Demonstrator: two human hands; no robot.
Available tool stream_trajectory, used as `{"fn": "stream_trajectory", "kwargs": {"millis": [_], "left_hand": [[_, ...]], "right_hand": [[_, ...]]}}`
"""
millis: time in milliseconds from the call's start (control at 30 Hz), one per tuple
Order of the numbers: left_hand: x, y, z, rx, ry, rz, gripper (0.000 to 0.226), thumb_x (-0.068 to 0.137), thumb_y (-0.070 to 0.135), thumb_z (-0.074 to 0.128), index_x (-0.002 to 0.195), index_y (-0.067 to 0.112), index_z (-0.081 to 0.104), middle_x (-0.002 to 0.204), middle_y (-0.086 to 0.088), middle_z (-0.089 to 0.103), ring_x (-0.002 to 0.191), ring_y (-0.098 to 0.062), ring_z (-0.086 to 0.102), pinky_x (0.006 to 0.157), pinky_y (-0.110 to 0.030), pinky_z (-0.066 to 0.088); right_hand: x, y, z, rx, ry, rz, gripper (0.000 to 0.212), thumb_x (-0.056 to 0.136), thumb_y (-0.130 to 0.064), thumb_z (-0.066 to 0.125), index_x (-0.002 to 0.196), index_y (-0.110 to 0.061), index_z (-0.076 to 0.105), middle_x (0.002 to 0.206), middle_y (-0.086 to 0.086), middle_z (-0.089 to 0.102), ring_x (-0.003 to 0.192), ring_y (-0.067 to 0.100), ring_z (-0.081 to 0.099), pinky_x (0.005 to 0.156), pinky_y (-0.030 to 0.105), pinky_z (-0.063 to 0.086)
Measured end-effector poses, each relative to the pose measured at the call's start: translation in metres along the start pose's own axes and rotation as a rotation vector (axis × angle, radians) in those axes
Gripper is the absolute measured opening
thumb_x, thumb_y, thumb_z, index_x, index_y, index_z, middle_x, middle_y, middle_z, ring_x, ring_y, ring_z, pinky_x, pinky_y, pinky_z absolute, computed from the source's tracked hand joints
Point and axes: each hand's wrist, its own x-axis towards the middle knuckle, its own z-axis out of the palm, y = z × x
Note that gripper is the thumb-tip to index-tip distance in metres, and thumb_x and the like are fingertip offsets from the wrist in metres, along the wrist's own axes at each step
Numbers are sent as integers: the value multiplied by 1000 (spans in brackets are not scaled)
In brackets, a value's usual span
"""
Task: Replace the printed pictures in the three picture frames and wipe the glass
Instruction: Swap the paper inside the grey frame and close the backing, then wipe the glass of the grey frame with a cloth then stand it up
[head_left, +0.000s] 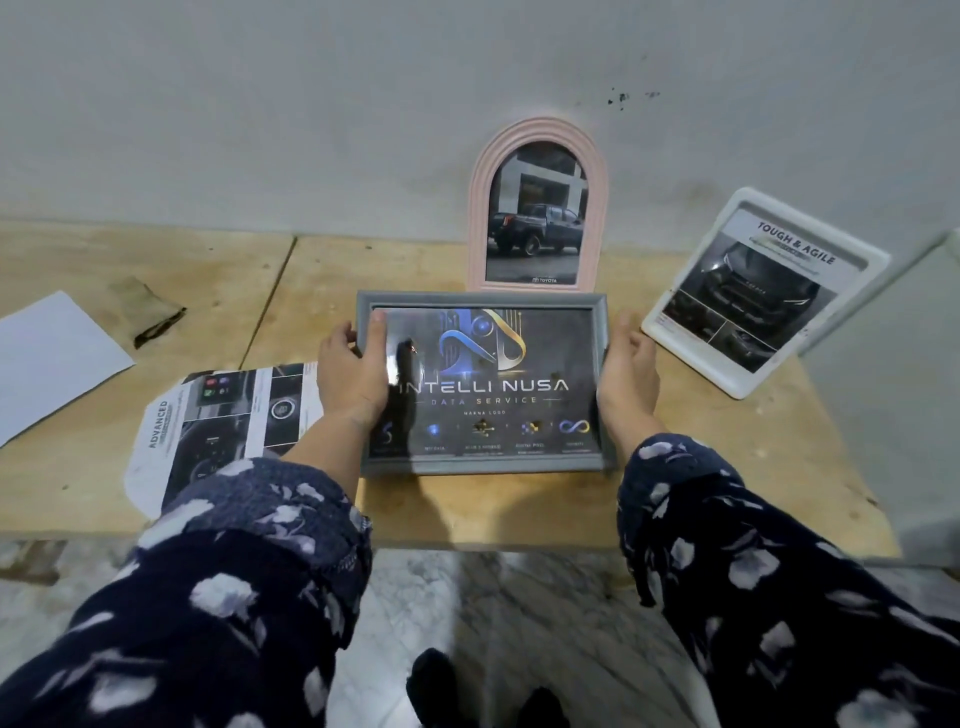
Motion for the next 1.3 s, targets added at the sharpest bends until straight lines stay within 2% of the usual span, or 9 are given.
{"fn": "stream_trajectory", "kwargs": {"millis": [100,167,233,333,500,600,867,1100,1300], "left_hand": [[15,-7,9,20,-69,-48,92,77,79,42,142,13,43,138,-7,51,126,-26,48,110,-44,35],[26,-14,16,67,-76,-54,81,87,68,46,144,10,40,140,-9,50,129,-28,45,111,-41,32],[33,-20,23,111,-90,-62,77,90,62,47,143,8,39,138,-10,51,128,-29,45,109,-39,32],[36,-23,30,161,-110,-60,68,93,56,49,138,4,45,133,-12,54,125,-30,47,102,-37,35],[47,-28,35,328,-131,-77,70,95,58,41,141,5,40,138,-16,51,129,-37,43,105,-45,36],[55,-24,35,439,-153,-97,62,99,49,36,144,5,37,142,-18,47,133,-38,38,106,-46,33],[68,-20,0,617,-213,-74,49,97,34,48,140,11,45,145,-15,42,135,-34,34,110,-43,31],[59,-46,-104,679,-37,-182,40,96,34,49,128,11,55,138,-14,47,127,-32,42,104,-43,38],[85,-69,-177,717,38,-209,48,98,40,45,140,16,44,150,-6,35,138,-26,29,107,-44,34]], "right_hand": [[9,9,10,-24,24,56,50,95,-58,32,121,-20,50,101,-2,53,95,20,48,83,32,34],[15,16,20,-62,36,92,52,93,-61,31,119,-21,50,102,-2,53,106,24,51,92,37,38],[20,21,27,-115,52,120,53,92,-64,30,119,-22,49,101,-2,52,117,29,49,104,46,35],[25,28,33,-159,40,128,55,92,-64,29,123,-22,46,111,2,57,122,32,46,108,51,30],[31,24,32,-396,-12,42,51,96,-54,30,132,-20,43,129,5,56,128,29,41,109,46,22],[34,8,38,-622,-2,-117,45,96,-44,37,131,-19,47,133,5,53,127,27,40,105,44,27],[32,-40,97,-784,-350,-459,34,93,-24,44,126,-22,50,133,3,51,125,27,38,102,41,31],[-30,-67,186,-823,-651,-686,30,93,-21,43,121,-24,53,132,2,52,127,27,36,102,41,32],[-89,-93,271,-837,-815,-828,33,93,-20,42,125,-25,53,135,3,49,129,27,34,103,40,31]]}}
